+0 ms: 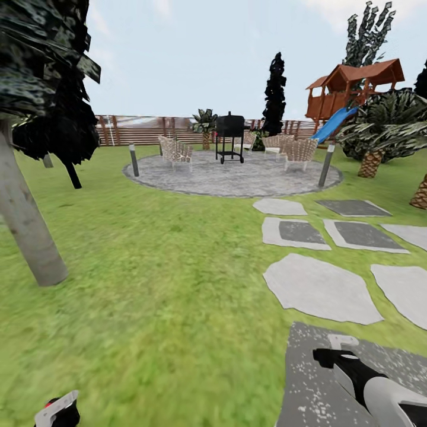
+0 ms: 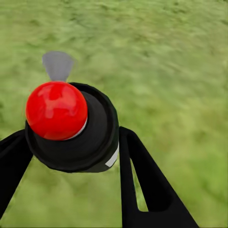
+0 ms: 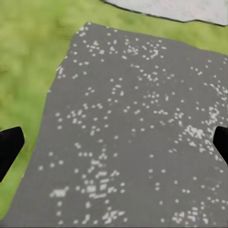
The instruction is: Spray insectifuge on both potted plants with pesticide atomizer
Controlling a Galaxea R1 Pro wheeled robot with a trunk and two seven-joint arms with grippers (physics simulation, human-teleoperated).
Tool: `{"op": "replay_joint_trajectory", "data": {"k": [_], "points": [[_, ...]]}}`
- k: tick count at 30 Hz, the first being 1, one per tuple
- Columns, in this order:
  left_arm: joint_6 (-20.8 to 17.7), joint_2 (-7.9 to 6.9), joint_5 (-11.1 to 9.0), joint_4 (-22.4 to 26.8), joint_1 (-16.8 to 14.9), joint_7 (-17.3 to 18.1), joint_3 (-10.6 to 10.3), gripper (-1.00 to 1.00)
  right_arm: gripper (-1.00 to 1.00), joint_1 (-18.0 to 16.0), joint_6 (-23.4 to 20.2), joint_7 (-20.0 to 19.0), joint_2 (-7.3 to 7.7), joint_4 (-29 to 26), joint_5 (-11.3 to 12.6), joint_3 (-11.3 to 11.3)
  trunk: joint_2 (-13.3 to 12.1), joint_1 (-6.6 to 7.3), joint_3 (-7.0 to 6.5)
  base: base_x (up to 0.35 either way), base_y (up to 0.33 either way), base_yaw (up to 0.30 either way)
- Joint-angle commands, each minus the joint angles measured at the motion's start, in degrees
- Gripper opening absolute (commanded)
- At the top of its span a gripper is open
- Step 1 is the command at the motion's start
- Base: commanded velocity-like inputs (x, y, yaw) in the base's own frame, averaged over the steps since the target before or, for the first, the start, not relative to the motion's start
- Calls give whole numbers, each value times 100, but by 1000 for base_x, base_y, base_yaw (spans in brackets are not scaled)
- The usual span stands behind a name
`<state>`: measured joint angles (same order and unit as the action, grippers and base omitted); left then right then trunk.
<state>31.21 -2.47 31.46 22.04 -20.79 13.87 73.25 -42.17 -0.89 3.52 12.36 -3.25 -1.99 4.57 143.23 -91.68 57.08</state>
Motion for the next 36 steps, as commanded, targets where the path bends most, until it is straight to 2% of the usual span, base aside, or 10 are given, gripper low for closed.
{"op": "replay_joint_trajectory", "data": {"k": [1,14,19,36], "points": [[17,-1,18,-3,-9,46,49,-100,100,-2,-10,8,2,-2,-21,44,2,-2,5,271,243,246],[16,-8,18,-1,-8,46,49,-100,100,-2,-16,8,3,-9,-14,44,2,-2,5,274,239,246],[17,-8,18,-1,-10,46,49,-100,100,-2,-16,8,3,-9,-20,44,2,-2,5,302,95,233],[17,-8,18,2,-10,46,49,-100,100,-2,-16,8,3,-9,-21,44,2,-2,5,331,1,10]]}}
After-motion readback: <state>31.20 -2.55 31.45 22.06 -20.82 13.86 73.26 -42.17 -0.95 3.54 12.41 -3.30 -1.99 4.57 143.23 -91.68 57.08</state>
